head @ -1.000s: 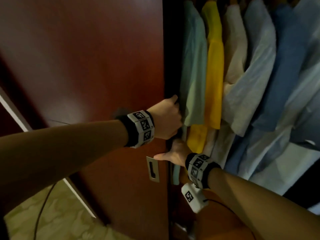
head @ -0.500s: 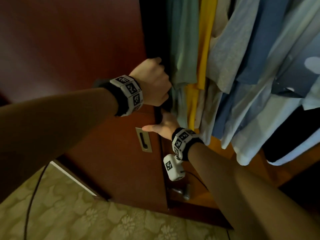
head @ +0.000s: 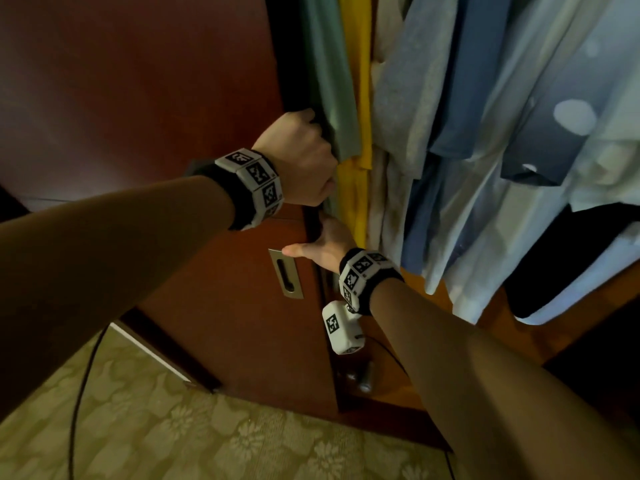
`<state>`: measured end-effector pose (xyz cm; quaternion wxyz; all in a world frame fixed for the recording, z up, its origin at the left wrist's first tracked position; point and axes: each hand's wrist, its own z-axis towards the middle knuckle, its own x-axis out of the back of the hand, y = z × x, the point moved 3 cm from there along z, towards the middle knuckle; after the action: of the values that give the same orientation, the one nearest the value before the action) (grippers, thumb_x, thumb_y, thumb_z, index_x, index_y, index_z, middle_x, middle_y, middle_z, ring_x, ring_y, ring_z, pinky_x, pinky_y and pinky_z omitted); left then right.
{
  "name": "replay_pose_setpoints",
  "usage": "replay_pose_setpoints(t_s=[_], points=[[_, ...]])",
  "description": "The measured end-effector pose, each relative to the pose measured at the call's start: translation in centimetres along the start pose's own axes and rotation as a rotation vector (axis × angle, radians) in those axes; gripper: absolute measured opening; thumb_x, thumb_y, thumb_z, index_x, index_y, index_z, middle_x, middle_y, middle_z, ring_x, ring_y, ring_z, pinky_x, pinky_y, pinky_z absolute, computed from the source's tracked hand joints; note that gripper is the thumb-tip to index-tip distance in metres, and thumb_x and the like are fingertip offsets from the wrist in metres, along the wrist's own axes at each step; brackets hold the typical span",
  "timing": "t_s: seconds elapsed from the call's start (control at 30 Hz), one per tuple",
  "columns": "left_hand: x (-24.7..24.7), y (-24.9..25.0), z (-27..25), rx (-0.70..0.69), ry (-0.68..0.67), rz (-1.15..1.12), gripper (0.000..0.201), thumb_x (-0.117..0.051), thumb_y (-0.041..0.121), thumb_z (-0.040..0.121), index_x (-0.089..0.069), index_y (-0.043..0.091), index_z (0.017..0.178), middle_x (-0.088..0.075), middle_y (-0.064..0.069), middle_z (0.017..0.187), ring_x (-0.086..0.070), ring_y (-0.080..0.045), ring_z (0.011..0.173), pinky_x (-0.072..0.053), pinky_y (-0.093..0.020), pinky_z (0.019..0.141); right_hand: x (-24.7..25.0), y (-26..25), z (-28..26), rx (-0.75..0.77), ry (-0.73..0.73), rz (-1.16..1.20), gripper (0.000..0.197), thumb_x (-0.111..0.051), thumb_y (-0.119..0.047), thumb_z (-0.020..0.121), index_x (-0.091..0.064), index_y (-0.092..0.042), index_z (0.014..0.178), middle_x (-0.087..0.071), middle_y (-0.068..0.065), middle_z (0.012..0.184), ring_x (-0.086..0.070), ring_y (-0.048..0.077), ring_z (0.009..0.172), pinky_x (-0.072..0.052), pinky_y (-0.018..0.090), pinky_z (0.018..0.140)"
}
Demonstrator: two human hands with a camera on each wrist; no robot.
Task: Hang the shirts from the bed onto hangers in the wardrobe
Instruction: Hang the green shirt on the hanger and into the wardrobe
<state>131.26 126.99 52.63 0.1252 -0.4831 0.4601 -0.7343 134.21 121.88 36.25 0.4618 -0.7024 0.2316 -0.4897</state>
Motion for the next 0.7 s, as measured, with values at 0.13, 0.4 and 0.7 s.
replay_pose_setpoints(t_s=[0.13, 0.4, 0.7], points=[[2.0, 1.6, 1.5, -0.035, -0.009, -0.015, 0.047, -0.039, 0.036, 0.091, -0.038, 0.018, 0.048, -0.054, 0.001, 0.050, -0.037, -0.020, 0.052, -0.037, -0.029, 0.070, 2.3, 1.3, -1.1, 0.030, 0.005, 0.001, 0.082, -0.087, -0.046, 0.067, -0.051, -0.021, 0.136, -0.061, -0.002, 0.133, -0.057, 0.019, 0.121, -0.048, 0.036, 0.101], [6.0, 5.3, 5.3, -0.045, -0.046, -0.013, 0.046, -0.035, 0.036, 0.097, -0.059, 0.017, 0.062, -0.066, 0.002, 0.068, -0.043, -0.021, 0.065, -0.036, -0.030, 0.076, 7.7, 4.6, -3.7, 0.018, -0.002, 0.048, 0.089, -0.087, -0.048, 0.065, -0.047, -0.021, 0.140, -0.052, 0.000, 0.141, -0.050, 0.021, 0.128, -0.043, 0.035, 0.104], [11.0, 9.2, 9.9, -0.051, 0.012, -0.024, 0.044, -0.036, 0.037, 0.099, -0.054, 0.016, 0.064, -0.067, 0.001, 0.078, -0.043, -0.020, 0.067, -0.027, -0.033, 0.074, 13.8, 7.7, -6.9, 0.015, 0.000, 0.121, 0.074, -0.089, -0.035, 0.068, -0.054, -0.023, 0.132, -0.063, -0.003, 0.129, -0.058, 0.016, 0.119, -0.046, 0.030, 0.100]])
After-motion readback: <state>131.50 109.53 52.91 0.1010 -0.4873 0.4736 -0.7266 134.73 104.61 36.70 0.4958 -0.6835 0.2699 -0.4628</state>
